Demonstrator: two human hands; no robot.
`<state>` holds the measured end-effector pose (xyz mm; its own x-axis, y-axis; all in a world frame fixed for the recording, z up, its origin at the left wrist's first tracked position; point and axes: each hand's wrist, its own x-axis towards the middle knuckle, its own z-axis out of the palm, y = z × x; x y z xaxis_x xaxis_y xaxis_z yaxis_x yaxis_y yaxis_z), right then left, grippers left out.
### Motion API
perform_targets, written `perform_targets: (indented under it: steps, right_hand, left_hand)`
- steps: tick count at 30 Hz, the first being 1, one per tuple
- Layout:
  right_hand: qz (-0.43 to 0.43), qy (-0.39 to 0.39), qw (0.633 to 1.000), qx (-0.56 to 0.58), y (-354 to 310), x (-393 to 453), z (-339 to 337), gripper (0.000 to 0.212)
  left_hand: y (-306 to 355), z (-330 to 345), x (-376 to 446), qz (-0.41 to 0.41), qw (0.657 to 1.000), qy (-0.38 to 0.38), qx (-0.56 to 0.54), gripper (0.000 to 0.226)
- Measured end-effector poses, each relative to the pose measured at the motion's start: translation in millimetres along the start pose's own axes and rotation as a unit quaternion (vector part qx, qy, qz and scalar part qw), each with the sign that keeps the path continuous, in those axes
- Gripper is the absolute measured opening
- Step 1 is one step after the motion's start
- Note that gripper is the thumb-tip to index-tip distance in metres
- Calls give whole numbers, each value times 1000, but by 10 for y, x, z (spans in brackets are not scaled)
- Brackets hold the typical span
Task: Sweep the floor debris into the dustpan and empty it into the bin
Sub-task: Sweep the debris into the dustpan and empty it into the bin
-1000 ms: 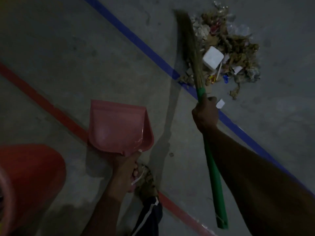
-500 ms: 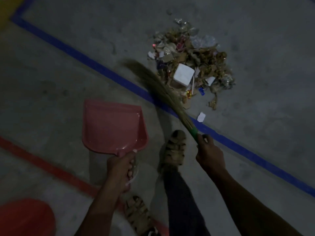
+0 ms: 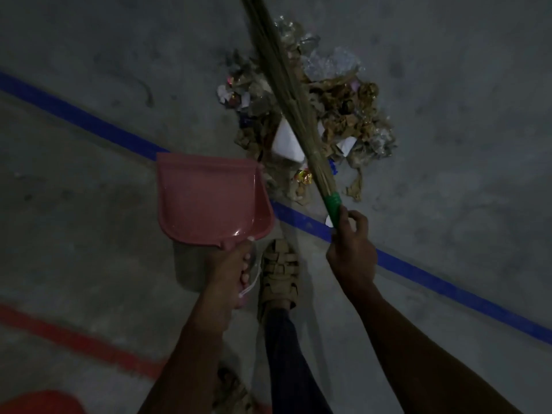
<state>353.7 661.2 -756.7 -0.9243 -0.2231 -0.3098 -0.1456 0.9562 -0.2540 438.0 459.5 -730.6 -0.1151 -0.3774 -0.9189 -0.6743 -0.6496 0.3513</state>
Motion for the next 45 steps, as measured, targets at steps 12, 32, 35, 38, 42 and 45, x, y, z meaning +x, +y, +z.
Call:
perform_targets:
  steps: [12, 32, 35, 38, 42, 45]
  right_hand:
    - [110, -79, 988, -70, 353, 441, 74, 86]
    - [110, -20, 993, 36, 261, -151, 1090, 71]
    - [131, -11, 991, 8, 356, 45, 1085, 73]
    - [157, -32, 987, -30, 445, 296, 1082, 81]
    - [119, -60, 989, -59, 512, 345, 1087, 80]
    - [75, -77, 993, -49, 527, 176, 1133, 74]
  left_hand:
    - [-410, -512, 288, -75, 988, 6, 135, 45]
    - [57, -705, 1558, -74, 917, -143, 366, 44]
    - [129, -670, 1644, -74, 911, -146, 379, 44]
    - [198, -621, 1689, -57, 901, -148, 403, 44]
    - [291, -548, 1735, -56, 901, -158, 401, 45]
    - [333, -502, 1741, -56, 900, -164, 400, 45]
